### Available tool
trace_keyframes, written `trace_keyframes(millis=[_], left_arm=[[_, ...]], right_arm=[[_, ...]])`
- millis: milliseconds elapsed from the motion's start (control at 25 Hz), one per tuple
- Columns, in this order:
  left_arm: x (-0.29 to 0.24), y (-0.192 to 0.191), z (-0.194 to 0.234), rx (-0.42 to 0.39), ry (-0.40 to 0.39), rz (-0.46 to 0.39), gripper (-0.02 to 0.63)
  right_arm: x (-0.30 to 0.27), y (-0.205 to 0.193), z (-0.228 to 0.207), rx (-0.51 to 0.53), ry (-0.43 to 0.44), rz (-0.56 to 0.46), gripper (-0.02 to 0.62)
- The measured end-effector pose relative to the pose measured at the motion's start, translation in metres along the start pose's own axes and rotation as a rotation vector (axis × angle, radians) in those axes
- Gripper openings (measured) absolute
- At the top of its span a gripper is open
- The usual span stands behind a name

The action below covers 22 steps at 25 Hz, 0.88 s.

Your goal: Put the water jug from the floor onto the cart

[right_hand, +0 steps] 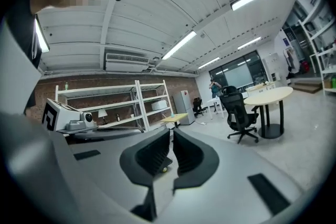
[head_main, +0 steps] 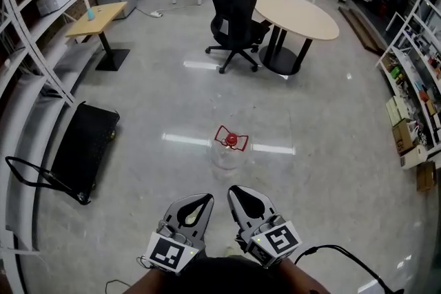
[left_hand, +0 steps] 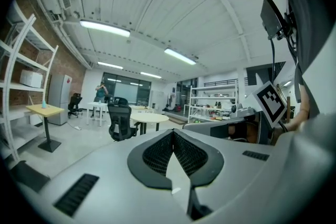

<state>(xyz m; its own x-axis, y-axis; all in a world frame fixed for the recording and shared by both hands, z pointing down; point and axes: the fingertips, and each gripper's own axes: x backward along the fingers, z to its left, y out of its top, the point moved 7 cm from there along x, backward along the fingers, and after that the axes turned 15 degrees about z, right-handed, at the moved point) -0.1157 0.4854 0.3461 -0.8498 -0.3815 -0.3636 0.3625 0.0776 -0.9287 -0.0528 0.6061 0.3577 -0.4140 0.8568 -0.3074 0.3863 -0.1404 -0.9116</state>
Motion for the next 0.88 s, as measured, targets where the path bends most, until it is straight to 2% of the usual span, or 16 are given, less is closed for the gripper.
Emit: trace_keyframes(millis=[200, 320, 480, 600, 720, 880], left_arm=[[-0.039, 0.023, 0.077, -0.034, -0.098, -0.015, 0.0], [-0.049, 0.029, 0.107, -0.021, -0.154, -0.007, 0.0], [-0.078, 0.028, 0.135, -0.027, -0.207, 0.035, 0.0], [-0.116, 0.019, 0.152, -0.036, -0.226, 0.07, 0.0], [-0.163, 0.003, 0.168, -0.055, -0.226, 0.079, 0.0], [-0.233, -0.034, 0.176, -0.079, -0.237, 0.123, 0.0]], right_arm=[[-0.068, 0.029, -0.015, -0.038, -0.096, 0.012, 0.002], [-0.088, 0.038, -0.016, -0.053, -0.165, 0.006, 0.002], [-0.113, 0.032, -0.065, -0.116, -0.271, 0.05, 0.002], [-0.13, 0.029, -0.104, -0.15, -0.315, 0.046, 0.002], [-0.157, 0.009, -0.148, -0.171, -0.336, 0.056, 0.004], [-0.201, -0.061, -0.237, -0.221, -0.359, 0.16, 0.044]])
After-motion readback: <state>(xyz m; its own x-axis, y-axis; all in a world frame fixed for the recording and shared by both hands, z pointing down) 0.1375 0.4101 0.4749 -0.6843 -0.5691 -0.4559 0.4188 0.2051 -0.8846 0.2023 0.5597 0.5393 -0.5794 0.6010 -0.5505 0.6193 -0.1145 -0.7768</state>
